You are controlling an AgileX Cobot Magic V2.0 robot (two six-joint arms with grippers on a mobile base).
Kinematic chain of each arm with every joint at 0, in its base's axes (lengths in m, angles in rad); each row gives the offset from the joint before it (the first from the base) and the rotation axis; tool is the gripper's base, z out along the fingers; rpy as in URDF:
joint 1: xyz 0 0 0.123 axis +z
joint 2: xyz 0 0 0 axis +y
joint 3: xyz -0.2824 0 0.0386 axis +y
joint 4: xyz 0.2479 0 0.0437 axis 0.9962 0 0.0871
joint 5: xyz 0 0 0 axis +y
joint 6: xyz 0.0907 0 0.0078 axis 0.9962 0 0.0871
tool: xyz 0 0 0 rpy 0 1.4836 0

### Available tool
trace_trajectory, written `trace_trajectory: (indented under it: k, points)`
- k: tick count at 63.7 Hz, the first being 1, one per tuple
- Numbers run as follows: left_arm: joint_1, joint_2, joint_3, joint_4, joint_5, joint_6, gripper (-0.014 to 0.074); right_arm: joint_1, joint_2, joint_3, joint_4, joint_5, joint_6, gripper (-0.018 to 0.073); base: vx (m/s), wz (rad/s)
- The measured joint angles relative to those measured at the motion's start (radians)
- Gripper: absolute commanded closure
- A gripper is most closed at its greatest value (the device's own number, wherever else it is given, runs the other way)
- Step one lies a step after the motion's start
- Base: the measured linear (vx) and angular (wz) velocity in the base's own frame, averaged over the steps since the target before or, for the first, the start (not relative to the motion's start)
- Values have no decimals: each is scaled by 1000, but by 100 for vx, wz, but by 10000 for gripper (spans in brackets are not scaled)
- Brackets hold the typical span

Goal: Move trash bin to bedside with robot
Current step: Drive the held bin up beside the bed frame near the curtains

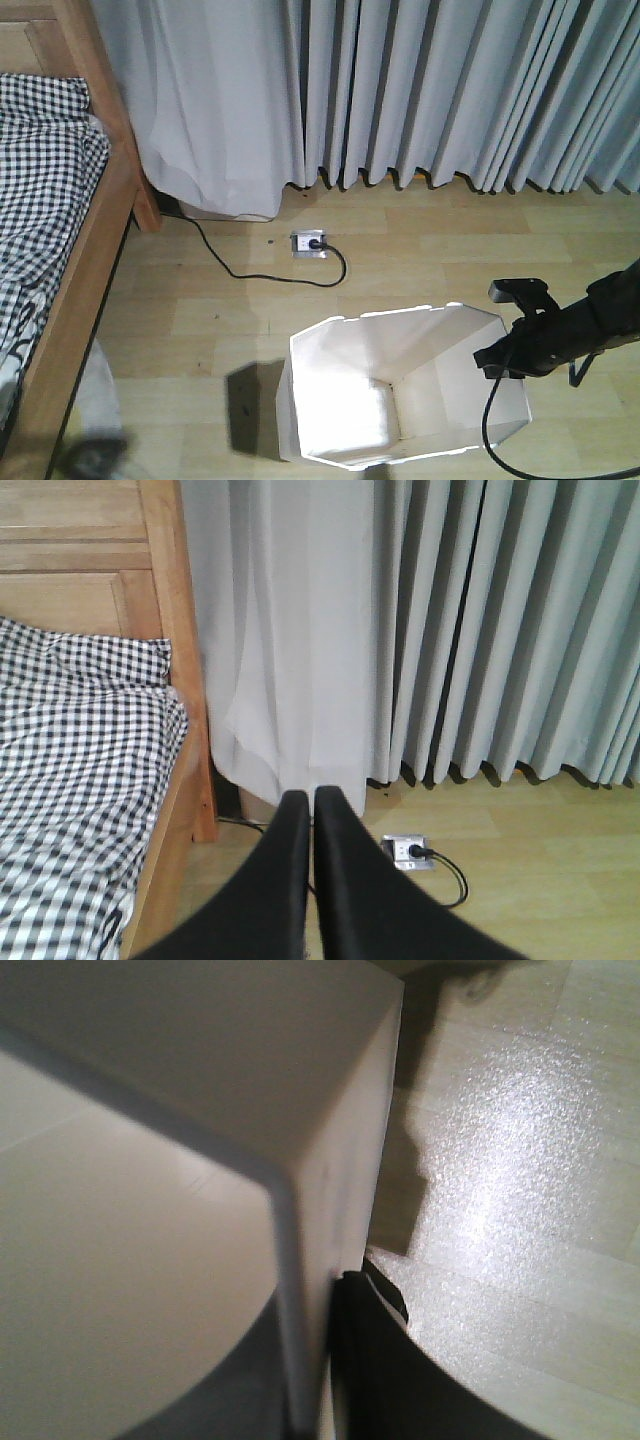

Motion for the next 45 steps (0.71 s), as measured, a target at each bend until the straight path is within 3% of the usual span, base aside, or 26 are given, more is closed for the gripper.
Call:
trace_trajectory:
  k: [45]
  points:
    - [0,0,0,0,0,0,602,0,0,0,0,1,0,564,15,2]
